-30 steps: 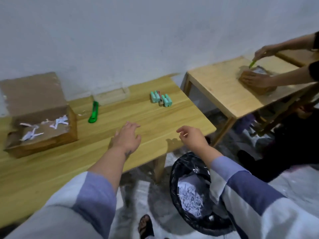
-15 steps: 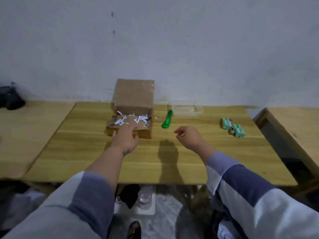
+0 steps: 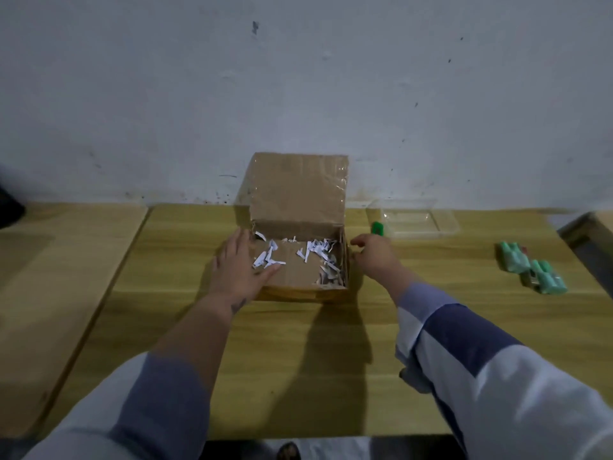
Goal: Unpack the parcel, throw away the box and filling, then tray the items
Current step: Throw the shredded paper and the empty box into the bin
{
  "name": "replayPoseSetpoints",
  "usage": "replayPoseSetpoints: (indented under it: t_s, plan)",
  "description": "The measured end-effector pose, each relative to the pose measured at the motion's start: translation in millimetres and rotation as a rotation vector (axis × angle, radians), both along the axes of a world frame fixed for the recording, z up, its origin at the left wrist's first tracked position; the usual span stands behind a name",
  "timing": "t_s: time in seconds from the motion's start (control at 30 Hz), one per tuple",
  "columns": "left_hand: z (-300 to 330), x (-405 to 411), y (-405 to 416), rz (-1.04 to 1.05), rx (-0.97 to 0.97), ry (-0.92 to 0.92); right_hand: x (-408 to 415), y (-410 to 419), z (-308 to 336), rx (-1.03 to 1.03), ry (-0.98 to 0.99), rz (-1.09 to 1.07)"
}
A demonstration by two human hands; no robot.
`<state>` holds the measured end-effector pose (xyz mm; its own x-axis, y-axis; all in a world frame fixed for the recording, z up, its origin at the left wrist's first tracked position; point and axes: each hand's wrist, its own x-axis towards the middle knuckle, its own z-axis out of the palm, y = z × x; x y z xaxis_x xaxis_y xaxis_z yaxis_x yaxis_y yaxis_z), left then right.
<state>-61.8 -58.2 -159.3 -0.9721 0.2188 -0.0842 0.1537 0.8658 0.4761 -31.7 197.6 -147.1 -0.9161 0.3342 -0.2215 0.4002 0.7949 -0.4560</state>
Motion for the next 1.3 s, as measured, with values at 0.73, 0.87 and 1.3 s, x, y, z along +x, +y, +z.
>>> replayPoseSetpoints:
  t_s: [0.73, 0.87, 1.3]
  plan:
    - [0, -1, 6, 0.078, 0.199, -0.141, -28, -1, -14, -0.125, 0.288, -0.325]
    - [3, -1, 6, 0.074, 0.191, -0.163, -28, -16, 2, -0.222, 0.404, -0.272]
    - [4, -3, 5, 0.113, 0.192, -0.172, -35, -23, -2, -0.203, 0.247, -0.27]
